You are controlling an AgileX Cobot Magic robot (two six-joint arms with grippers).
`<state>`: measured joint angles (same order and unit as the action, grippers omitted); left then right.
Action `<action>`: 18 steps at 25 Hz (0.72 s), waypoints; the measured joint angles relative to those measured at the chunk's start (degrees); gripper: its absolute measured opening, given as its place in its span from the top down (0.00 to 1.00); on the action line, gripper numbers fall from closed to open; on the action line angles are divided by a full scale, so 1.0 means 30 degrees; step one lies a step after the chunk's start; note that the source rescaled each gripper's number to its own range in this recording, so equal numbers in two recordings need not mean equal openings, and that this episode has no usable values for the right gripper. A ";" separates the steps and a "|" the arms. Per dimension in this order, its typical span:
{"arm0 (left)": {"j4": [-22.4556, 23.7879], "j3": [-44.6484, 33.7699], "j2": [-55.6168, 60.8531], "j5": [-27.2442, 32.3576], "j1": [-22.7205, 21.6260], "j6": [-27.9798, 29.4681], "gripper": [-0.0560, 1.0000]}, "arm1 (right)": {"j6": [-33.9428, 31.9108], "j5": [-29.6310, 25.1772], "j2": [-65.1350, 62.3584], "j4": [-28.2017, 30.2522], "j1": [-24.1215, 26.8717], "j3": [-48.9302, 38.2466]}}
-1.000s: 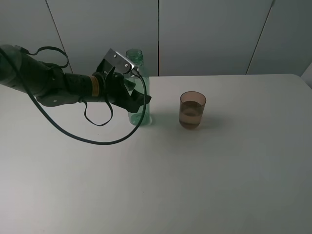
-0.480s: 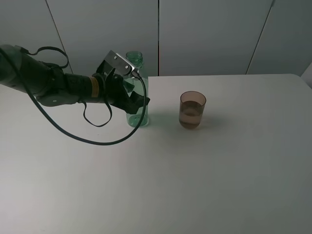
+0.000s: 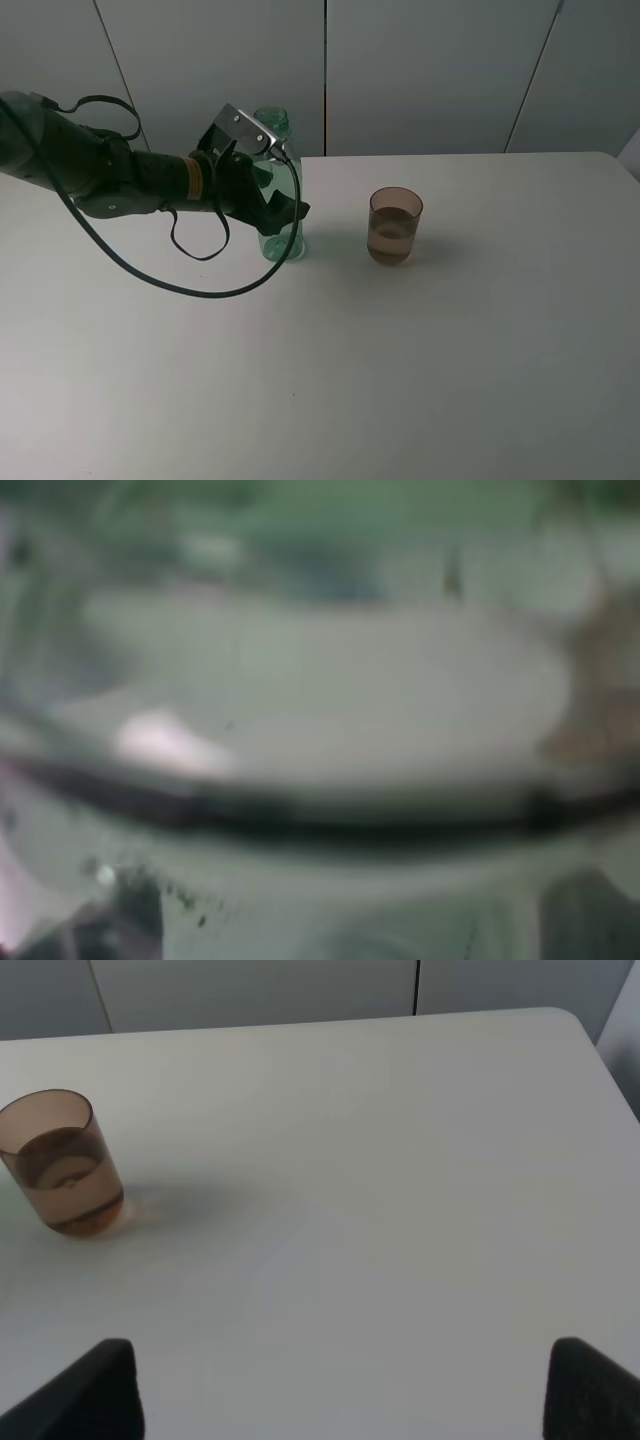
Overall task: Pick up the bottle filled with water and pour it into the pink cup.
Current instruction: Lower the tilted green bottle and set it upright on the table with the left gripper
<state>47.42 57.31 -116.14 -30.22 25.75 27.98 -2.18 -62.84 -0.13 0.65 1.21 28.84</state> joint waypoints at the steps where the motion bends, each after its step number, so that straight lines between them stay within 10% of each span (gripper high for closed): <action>1: 0.0000 0.0000 0.0000 0.0109 0.0039 0.0000 0.03 | 0.0000 0.0000 0.0000 0.0000 0.0000 0.0000; 18: 0.0000 -0.0939 0.1588 0.3227 0.0682 0.2003 0.03 | 0.0000 0.0000 0.0000 0.0000 0.0000 0.0000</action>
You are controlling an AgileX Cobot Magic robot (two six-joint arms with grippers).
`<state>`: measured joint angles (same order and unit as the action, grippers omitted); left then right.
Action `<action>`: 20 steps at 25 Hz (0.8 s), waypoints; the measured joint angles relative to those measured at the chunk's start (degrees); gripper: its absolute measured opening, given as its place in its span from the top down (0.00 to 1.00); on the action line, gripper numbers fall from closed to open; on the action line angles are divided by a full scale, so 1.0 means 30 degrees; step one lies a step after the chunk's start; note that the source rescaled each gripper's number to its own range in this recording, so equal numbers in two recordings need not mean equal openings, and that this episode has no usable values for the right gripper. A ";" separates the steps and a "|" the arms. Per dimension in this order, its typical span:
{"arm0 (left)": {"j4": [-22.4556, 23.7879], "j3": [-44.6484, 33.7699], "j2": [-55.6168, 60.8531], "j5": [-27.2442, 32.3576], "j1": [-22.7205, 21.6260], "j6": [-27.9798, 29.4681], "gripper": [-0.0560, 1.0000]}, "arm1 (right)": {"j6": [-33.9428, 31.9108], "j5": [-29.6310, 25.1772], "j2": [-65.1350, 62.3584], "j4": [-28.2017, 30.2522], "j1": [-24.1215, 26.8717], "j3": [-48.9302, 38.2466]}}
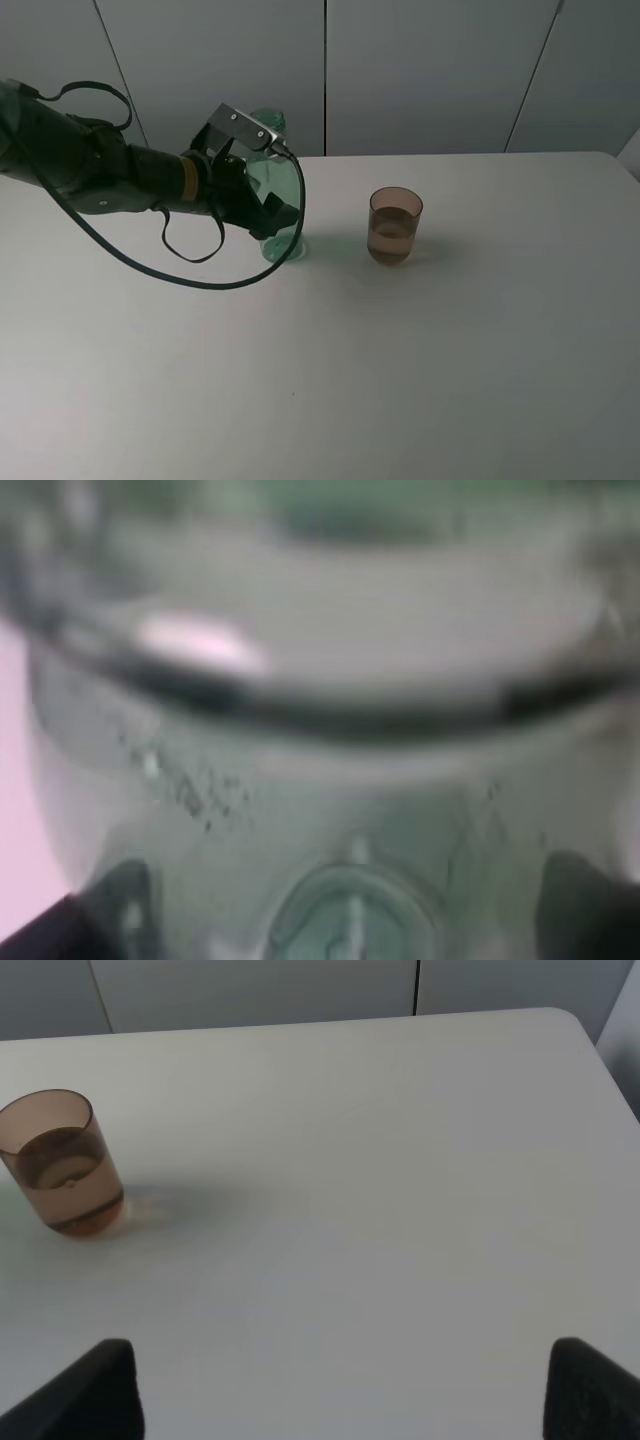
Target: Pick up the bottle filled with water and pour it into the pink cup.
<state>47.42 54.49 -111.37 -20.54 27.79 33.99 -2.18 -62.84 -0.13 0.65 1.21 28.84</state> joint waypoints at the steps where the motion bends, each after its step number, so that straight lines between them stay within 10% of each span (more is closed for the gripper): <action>1: -0.0039 -0.0245 0.0130 0.0000 0.0000 0.0038 0.03 | 0.0000 0.0000 0.0000 0.0000 0.0000 0.0000; 11: -0.0404 -0.3052 0.1428 0.1031 0.0046 0.1751 0.03 | 0.0000 0.0000 0.0000 0.0000 0.0000 0.0000; 20: -0.2292 -0.6450 0.6129 0.6687 0.0046 0.3438 0.03 | 0.0000 0.0000 0.0000 0.0000 0.0000 0.0000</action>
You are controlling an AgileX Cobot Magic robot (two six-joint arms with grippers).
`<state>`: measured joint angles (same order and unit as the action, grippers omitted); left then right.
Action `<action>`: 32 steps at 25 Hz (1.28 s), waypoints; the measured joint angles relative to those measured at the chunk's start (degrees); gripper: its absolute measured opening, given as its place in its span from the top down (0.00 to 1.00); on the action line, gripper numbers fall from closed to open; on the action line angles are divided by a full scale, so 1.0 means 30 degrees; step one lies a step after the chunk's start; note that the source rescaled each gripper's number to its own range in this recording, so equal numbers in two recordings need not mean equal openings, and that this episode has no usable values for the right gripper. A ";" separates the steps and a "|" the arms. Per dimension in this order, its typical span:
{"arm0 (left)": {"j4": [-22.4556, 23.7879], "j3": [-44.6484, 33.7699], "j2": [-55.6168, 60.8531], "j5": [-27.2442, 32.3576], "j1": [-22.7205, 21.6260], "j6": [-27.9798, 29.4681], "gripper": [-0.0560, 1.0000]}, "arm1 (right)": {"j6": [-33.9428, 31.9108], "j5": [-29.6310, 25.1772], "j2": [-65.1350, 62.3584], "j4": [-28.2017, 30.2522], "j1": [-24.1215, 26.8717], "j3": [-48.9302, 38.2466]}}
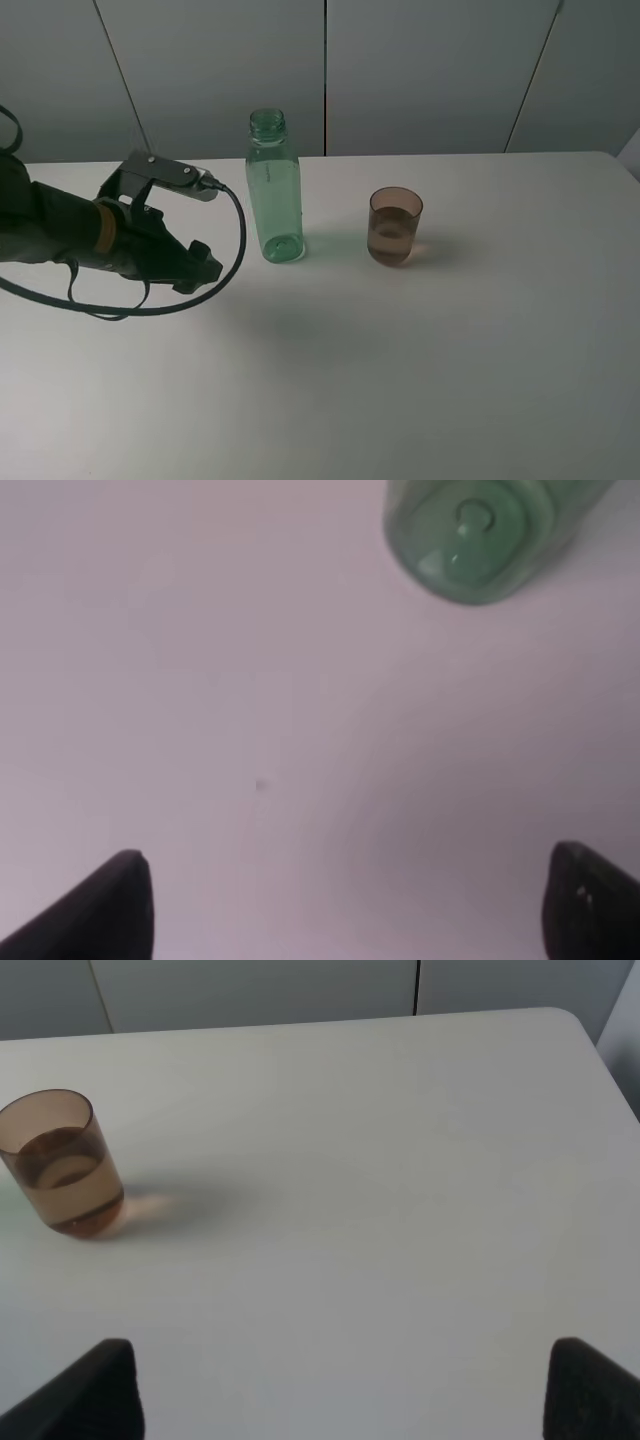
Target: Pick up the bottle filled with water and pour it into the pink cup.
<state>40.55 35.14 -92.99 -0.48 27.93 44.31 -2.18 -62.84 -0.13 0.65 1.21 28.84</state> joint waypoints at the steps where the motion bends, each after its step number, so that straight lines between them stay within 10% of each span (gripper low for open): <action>1: -0.0328 -0.0287 0.0737 0.0699 0.0000 0.0036 0.03 | 0.0000 0.0000 0.0000 0.0000 0.0000 0.0000; 13: -0.8643 -0.0815 1.2421 1.6965 0.0766 -0.6099 0.03 | 0.0000 0.0000 0.0000 0.0000 0.0000 0.0000; 21: -1.0815 -0.1220 2.0156 2.1584 -0.1827 -0.8730 0.03 | 0.0000 0.0000 0.0000 0.0000 0.0000 0.0000; 32: -1.1580 -0.1299 2.8839 2.1773 -0.8548 -1.2100 0.03 | 0.0000 0.0000 0.0000 0.0000 0.0000 0.0000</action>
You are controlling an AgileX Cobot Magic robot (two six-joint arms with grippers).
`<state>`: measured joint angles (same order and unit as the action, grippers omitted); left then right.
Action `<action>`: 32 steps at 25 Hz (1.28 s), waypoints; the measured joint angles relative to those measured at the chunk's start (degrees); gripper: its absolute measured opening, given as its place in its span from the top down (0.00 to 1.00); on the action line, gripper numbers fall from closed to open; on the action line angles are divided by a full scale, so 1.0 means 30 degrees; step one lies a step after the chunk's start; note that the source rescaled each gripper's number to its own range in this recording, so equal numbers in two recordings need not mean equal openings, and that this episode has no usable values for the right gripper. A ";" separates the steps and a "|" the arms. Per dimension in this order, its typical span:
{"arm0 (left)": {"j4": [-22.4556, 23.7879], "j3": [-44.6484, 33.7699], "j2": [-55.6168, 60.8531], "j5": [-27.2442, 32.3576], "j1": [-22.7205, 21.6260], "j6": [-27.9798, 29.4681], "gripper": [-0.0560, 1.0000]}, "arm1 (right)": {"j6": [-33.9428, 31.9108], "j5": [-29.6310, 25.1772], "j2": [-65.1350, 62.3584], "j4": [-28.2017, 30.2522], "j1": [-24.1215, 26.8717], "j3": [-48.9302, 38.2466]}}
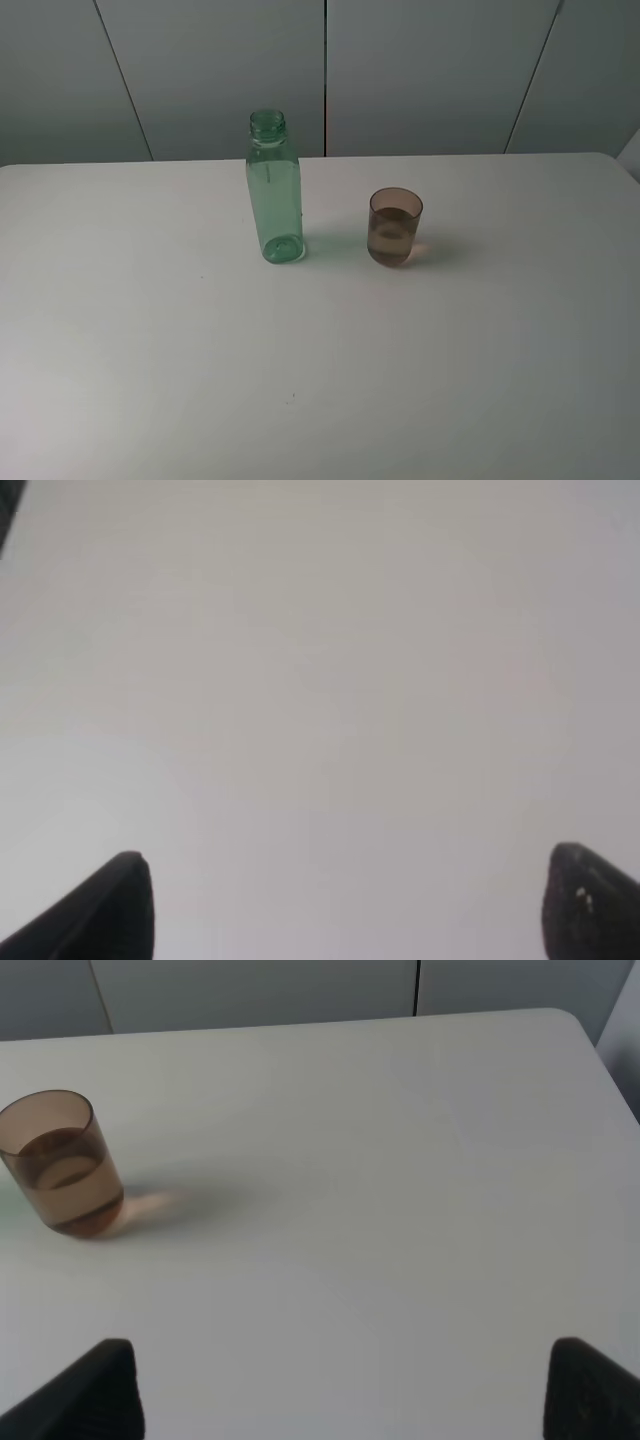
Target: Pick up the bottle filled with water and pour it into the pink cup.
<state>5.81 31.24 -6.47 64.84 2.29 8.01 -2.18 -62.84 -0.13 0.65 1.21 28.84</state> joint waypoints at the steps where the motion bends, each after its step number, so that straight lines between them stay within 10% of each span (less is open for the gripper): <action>1: -0.0042 -0.0129 0.0434 -0.0142 -0.0392 -0.0144 0.03 | 0.0000 0.0000 0.0000 0.0000 0.0000 0.0000; 32: -0.1699 -0.0651 0.2157 -0.0825 -0.0189 -0.2204 0.03 | 0.0000 0.0000 0.0000 0.0000 0.0000 0.0000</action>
<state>0.71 29.29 0.00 62.37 1.72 1.39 -2.18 -62.84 -0.13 0.65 1.21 28.84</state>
